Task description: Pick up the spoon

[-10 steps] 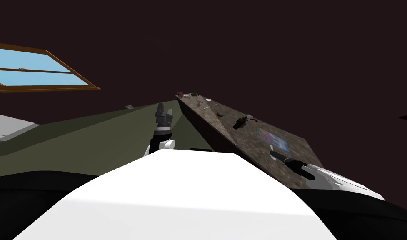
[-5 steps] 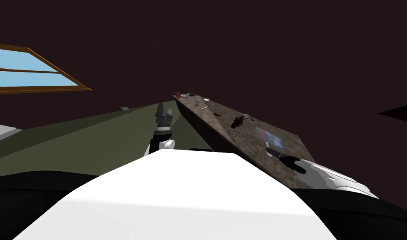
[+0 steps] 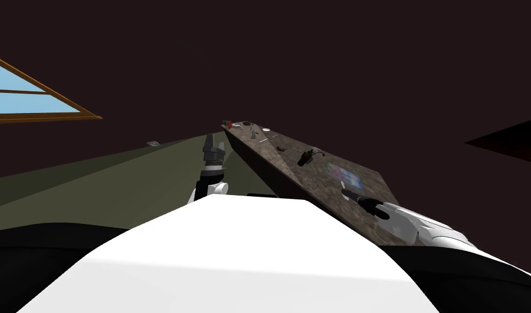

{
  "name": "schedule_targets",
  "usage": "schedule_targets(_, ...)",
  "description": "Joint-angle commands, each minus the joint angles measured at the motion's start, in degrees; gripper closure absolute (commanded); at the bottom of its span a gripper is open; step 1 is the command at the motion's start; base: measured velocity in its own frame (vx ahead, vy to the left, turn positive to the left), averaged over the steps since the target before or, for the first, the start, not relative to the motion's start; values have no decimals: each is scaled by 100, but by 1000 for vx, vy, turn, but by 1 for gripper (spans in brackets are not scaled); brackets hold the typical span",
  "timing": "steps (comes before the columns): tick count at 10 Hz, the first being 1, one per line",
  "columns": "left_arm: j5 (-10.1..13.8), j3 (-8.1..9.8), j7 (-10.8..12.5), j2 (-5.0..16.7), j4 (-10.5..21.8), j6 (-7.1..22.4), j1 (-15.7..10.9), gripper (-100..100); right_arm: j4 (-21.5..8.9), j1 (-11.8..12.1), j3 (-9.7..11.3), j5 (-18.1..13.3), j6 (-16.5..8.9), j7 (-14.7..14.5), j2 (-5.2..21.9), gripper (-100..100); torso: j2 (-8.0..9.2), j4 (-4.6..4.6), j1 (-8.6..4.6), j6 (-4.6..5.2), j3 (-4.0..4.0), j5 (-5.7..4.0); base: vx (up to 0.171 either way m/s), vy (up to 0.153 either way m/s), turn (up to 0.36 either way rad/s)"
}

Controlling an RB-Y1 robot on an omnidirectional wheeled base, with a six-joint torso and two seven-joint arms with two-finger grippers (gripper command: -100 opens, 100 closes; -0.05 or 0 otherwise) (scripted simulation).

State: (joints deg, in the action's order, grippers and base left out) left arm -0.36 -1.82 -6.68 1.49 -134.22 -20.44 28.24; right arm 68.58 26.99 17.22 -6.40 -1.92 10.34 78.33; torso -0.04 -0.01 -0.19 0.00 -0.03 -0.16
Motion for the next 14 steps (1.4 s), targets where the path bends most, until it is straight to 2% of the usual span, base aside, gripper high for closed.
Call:
schedule_targets(1,0,0,0,0,0,0,0,0,286,-51,90,200,-286,-196,88,100,0,0,0,0,0,0,15,-53,-142)
schedule_targets(2,0,0,0,0,0,0,0,0,469,-51,90,200,-341,-196,88,100,0,-1,-7,5,0,-1,12,-40,-99)
schedule_targets(3,0,0,0,0,0,0,0,0,505,-51,90,200,-341,-196,88,100,-2,-1,-4,-3,-1,-3,3,-13,7)
schedule_targets(4,0,0,0,0,0,0,0,0,667,-27,115,379,-579,-360,188,100,-1,-1,4,-5,-1,-3,12,-27,-155)
schedule_targets(6,0,0,0,0,0,0,0,0,912,-27,115,379,-614,-360,188,100,2,0,1,-1,1,-1,7,-25,-47)
schedule_targets(7,0,0,0,0,0,0,-1,0,1139,-3,140,558,-888,-525,288,100,0,0,7,-6,0,-1,13,-35,-146)
schedule_targets(8,0,0,0,0,0,0,0,0,1320,-3,140,558,-888,-525,288,100,1,-1,1,8,0,2,16,-34,-96)
schedule_targets(9,0,0,0,0,0,0,0,0,1542,21,165,738,-1161,-689,388,100,1,0,2,-1,0,-2,25,-44,-132)
schedule_targets(10,0,0,0,0,0,0,0,0,1727,21,165,738,-1161,-689,388,100,-2,-1,-3,7,-1,1,19,-40,-81)
schedule_targets(11,0,0,0,0,0,0,0,0,1953,45,190,917,-1434,-854,488,100,-2,-1,0,-2,-2,-3,16,-42,-147)
schedule_targets(12,0,0,0,0,0,0,0,0,2117,45,190,917,-1434,-854,488,100,-1,-1,-3,8,-1,2,12,-38,-92)
schedule_targets(13,0,0,0,0,0,0,0,0,1981,21,204,895,-1385,-834,469,100,1,-1,0,1,0,-1,3,-13,-2)
schedule_targets(14,0,-1,0,0,0,0,-1,0,2001,21,206,901,-1397,-845,471,0,2,-1,5,1,0,1,0,0,0)
